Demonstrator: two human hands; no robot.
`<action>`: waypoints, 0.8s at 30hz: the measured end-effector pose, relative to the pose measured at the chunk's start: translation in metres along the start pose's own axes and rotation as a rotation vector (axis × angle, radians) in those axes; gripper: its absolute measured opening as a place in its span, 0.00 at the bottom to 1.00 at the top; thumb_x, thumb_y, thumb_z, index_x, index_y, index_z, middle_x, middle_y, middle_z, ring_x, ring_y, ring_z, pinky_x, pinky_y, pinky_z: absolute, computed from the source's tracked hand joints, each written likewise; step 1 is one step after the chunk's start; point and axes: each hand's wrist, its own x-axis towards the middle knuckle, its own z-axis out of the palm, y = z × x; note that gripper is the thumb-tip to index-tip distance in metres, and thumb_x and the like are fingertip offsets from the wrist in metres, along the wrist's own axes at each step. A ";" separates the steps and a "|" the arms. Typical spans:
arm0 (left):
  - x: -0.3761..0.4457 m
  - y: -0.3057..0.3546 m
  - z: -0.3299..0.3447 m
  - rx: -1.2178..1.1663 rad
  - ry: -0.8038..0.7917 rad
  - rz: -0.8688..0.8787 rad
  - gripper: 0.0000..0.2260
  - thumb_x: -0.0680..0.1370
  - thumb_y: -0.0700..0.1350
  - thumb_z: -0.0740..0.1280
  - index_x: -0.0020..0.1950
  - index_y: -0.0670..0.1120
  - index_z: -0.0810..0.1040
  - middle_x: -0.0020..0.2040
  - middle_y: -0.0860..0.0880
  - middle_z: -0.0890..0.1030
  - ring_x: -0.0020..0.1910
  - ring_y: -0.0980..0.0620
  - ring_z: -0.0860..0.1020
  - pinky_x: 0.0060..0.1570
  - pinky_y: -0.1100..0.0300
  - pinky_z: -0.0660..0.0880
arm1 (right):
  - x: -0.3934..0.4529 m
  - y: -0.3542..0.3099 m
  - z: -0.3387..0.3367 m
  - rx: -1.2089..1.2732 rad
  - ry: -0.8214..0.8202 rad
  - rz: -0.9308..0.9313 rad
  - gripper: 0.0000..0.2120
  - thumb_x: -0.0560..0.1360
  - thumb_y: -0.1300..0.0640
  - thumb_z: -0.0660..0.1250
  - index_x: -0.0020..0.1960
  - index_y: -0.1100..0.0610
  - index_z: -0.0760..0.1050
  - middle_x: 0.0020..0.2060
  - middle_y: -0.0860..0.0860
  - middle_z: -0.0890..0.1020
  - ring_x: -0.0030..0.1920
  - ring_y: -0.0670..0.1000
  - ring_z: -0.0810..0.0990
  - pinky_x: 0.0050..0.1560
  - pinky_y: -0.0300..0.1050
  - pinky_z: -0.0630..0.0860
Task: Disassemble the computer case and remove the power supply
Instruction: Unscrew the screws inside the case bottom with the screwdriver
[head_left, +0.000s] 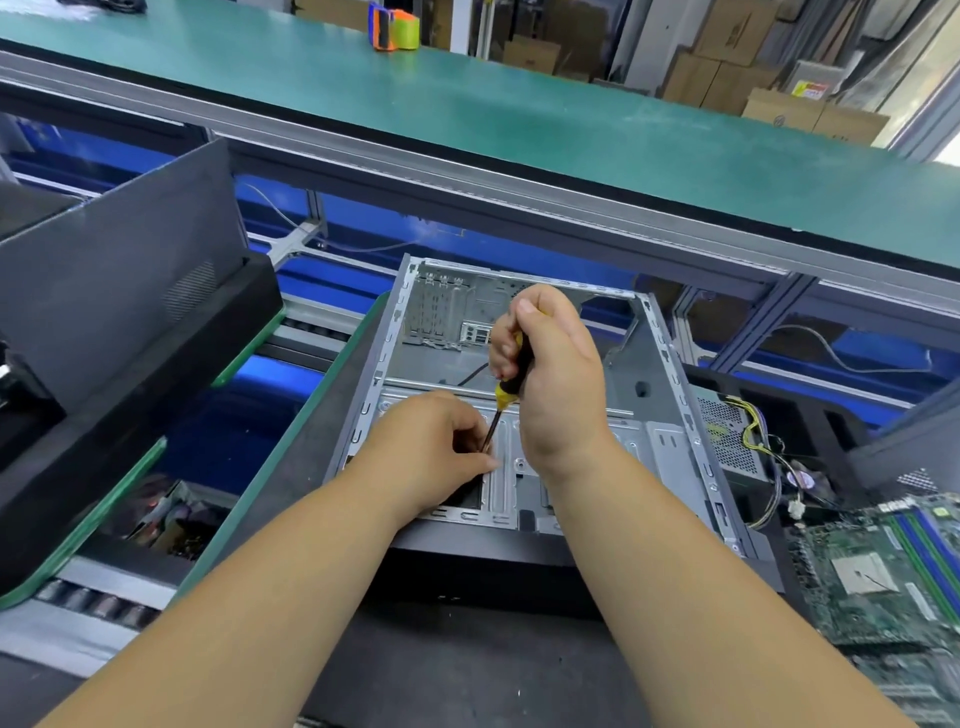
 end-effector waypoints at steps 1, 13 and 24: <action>0.000 0.000 0.000 -0.005 -0.011 0.004 0.09 0.69 0.52 0.76 0.34 0.57 0.77 0.37 0.56 0.77 0.38 0.61 0.75 0.36 0.65 0.68 | 0.001 0.000 0.000 0.013 -0.006 0.002 0.06 0.75 0.58 0.56 0.39 0.56 0.64 0.29 0.48 0.67 0.30 0.48 0.63 0.31 0.38 0.62; 0.003 -0.002 -0.001 -0.068 -0.032 -0.048 0.12 0.68 0.49 0.77 0.29 0.56 0.76 0.34 0.56 0.77 0.36 0.63 0.75 0.32 0.69 0.66 | 0.021 0.001 0.005 0.211 -0.345 0.178 0.07 0.66 0.62 0.52 0.30 0.57 0.62 0.22 0.49 0.60 0.24 0.45 0.54 0.26 0.35 0.52; 0.002 0.002 -0.003 -0.076 -0.039 -0.090 0.07 0.67 0.49 0.77 0.35 0.50 0.81 0.34 0.54 0.80 0.35 0.59 0.77 0.38 0.60 0.76 | 0.019 0.001 -0.004 0.163 -0.407 0.189 0.02 0.73 0.60 0.54 0.42 0.57 0.65 0.27 0.51 0.69 0.25 0.49 0.62 0.30 0.44 0.60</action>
